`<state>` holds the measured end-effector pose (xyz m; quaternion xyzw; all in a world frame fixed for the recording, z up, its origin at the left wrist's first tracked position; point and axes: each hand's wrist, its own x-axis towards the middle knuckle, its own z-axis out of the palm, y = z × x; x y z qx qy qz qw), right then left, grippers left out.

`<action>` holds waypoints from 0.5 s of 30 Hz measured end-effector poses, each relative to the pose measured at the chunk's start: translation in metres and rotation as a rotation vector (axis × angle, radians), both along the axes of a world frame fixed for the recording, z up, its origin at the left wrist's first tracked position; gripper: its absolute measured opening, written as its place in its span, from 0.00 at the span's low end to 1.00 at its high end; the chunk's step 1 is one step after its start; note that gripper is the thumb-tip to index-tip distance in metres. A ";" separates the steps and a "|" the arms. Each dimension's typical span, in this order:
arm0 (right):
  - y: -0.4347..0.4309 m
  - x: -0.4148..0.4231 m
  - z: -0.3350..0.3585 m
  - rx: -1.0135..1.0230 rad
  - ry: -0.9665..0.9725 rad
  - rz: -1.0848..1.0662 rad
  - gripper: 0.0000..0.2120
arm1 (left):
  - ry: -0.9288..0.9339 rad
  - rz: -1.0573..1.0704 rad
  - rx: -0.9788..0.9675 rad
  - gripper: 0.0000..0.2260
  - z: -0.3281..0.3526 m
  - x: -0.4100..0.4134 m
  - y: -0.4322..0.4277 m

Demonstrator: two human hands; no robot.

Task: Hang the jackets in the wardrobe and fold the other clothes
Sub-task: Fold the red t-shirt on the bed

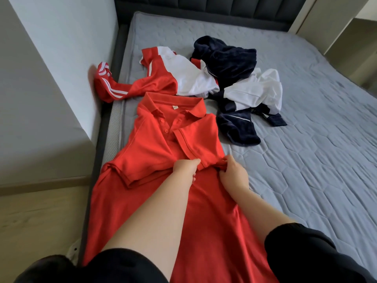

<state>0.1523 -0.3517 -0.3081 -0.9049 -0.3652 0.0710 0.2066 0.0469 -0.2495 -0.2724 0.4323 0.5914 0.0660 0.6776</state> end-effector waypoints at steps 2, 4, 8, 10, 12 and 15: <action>0.001 0.011 0.011 -0.011 -0.030 0.004 0.16 | 0.010 0.057 0.023 0.11 -0.003 -0.001 -0.004; -0.005 0.021 0.018 0.068 -0.008 -0.161 0.13 | -0.081 0.127 -0.013 0.08 -0.005 -0.003 -0.010; -0.014 0.019 0.013 0.043 0.150 -0.380 0.09 | -0.263 0.104 -0.085 0.06 -0.011 -0.007 -0.017; -0.011 0.009 0.009 -0.017 0.061 -0.319 0.12 | -0.269 0.019 -0.053 0.06 -0.014 -0.008 -0.021; -0.007 0.001 0.010 -0.030 -0.210 -0.148 0.16 | -0.247 -0.061 0.005 0.06 -0.018 -0.009 -0.022; -0.006 0.000 0.016 0.097 -0.477 0.039 0.09 | -0.200 -0.121 0.068 0.06 -0.023 -0.010 -0.022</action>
